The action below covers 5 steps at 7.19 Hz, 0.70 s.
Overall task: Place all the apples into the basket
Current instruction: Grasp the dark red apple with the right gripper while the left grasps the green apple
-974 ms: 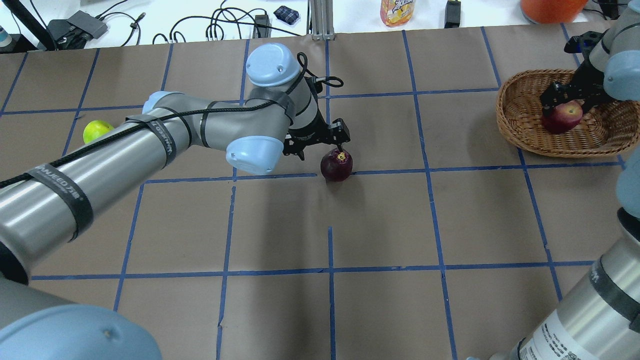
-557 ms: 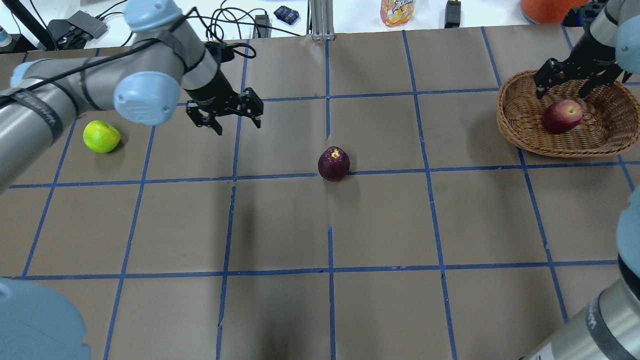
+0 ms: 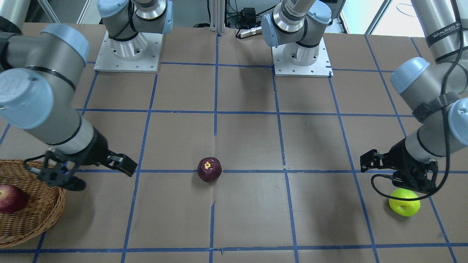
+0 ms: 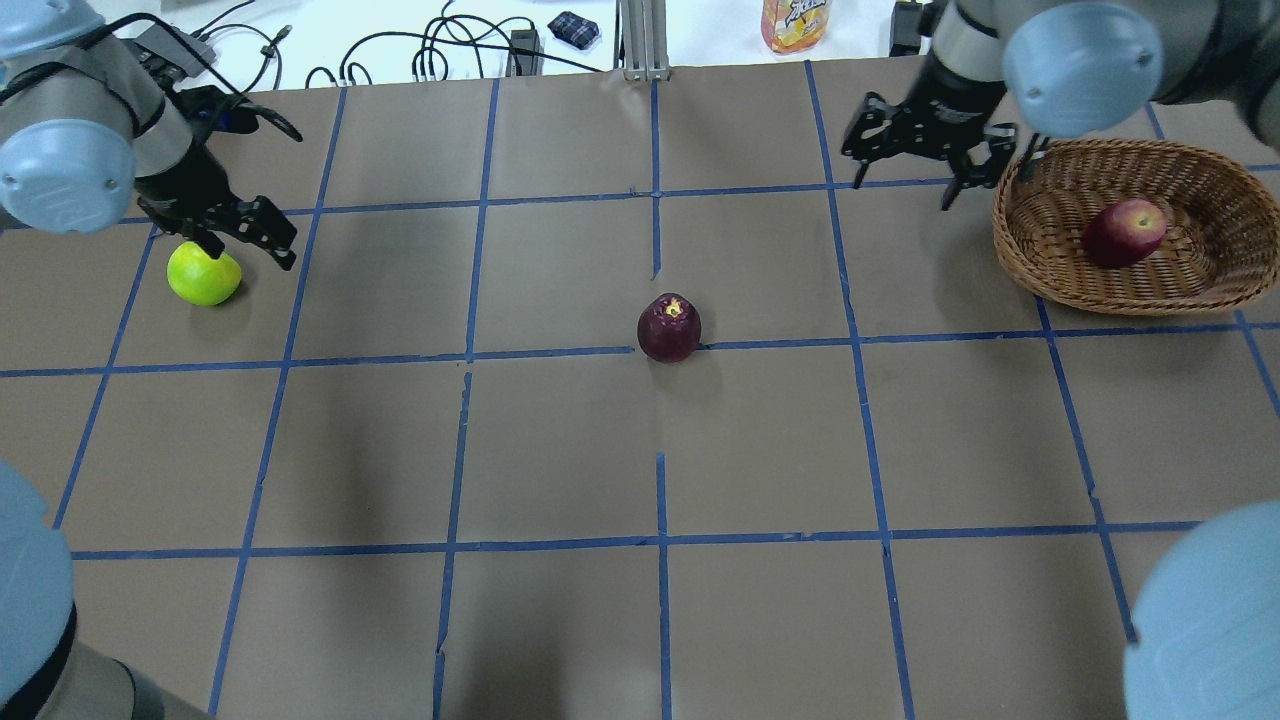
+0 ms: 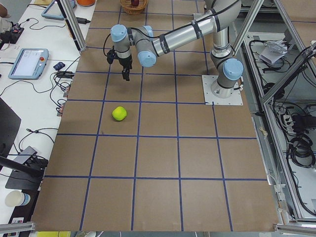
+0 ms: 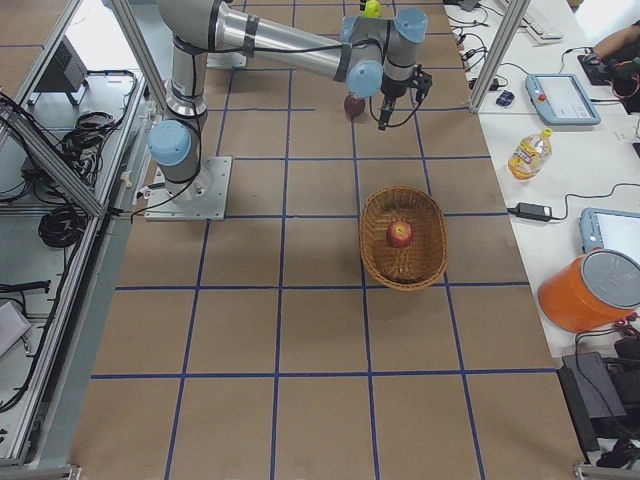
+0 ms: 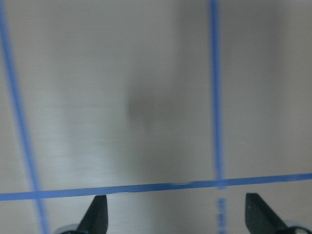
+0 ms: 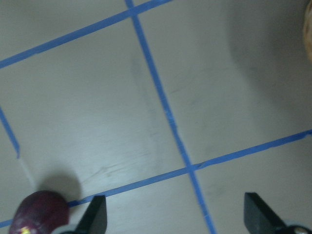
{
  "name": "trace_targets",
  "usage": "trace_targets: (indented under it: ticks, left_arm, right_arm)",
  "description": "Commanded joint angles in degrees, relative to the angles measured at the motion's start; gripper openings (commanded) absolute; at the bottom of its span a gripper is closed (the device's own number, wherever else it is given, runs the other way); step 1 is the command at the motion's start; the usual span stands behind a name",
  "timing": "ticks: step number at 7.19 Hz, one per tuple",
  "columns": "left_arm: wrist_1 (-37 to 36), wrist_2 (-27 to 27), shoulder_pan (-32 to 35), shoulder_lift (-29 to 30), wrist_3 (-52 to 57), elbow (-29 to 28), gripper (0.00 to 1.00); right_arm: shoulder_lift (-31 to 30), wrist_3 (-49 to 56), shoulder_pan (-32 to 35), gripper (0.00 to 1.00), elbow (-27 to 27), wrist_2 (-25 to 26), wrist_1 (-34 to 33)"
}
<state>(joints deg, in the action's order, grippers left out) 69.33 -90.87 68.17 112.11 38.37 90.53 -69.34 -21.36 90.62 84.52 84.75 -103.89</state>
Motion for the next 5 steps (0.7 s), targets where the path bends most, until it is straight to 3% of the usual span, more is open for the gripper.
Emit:
trace_targets:
  ticks: [1, 3, 5]
  left_arm:
    - [-9.15, -0.36, -5.31, 3.97, 15.79, -0.09, 1.0]
    - [-10.52, 0.33, -8.4, 7.84, 22.34, -2.01, 1.0]
    - [-10.53, 0.78, -8.58, 12.24, 23.5, -5.7, 1.0]
  right_arm:
    - [4.28, -17.85, 10.85, 1.0, 0.11, -0.9, -6.2]
    - [8.59, -30.28, 17.28, 1.0, 0.11, -0.73, -10.78]
    - [10.63, -32.43, 18.8, 1.0, 0.38, -0.2, -11.86]
